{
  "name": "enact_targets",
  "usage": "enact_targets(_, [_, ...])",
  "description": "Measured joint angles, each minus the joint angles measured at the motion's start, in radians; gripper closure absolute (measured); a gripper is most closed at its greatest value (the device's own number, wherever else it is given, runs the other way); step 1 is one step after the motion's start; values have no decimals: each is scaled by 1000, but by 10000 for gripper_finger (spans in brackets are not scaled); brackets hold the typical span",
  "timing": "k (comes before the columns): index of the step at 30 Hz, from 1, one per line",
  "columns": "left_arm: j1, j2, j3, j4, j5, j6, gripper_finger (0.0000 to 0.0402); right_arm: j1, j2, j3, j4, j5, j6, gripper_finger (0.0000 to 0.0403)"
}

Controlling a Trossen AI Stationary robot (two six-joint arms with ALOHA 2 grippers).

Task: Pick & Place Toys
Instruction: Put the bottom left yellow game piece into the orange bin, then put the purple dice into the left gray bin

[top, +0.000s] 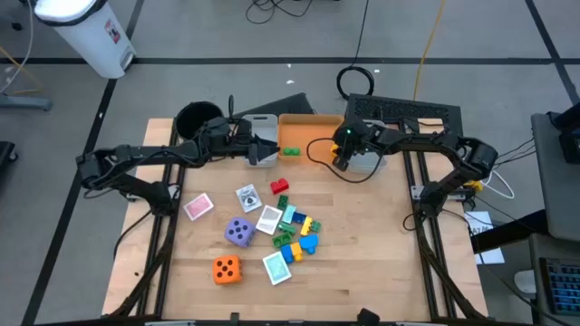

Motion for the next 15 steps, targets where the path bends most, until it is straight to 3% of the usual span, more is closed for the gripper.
enact_targets(8, [0,0,0,0,0,-2,147,0,0,0,1,0,-6,236])
enact_targets(15, [0,0,0,0,0,-7,147,0,-8,0,25,0,-2,230])
